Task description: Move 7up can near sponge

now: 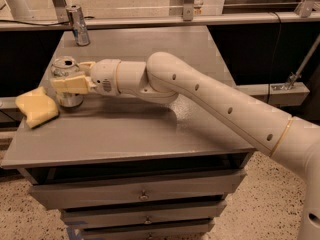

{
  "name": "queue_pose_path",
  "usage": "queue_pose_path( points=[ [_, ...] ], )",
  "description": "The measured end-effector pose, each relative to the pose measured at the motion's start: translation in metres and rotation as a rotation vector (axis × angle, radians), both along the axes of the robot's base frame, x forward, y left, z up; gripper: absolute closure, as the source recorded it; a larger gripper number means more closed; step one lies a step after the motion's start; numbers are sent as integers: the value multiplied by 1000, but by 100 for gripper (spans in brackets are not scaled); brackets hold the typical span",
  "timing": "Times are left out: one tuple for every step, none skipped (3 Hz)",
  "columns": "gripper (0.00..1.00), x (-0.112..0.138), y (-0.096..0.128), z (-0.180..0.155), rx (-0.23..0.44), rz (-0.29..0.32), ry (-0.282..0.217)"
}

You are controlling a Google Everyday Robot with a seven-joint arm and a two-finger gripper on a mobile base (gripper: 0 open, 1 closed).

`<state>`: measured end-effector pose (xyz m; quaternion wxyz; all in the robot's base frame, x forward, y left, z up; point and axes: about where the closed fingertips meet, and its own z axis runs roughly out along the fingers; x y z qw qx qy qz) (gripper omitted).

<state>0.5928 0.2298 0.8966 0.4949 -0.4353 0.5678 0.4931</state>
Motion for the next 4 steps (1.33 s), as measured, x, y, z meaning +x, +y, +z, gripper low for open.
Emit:
queue_pose_path(
  points=[
    [82,-2,0,-7,-14,17,16],
    [59,-2,0,-7,-17,23,20],
    [36,-2,0,-6,-17,23,20],
    [12,-2,0,-6,-17,23,20]
  ],
)
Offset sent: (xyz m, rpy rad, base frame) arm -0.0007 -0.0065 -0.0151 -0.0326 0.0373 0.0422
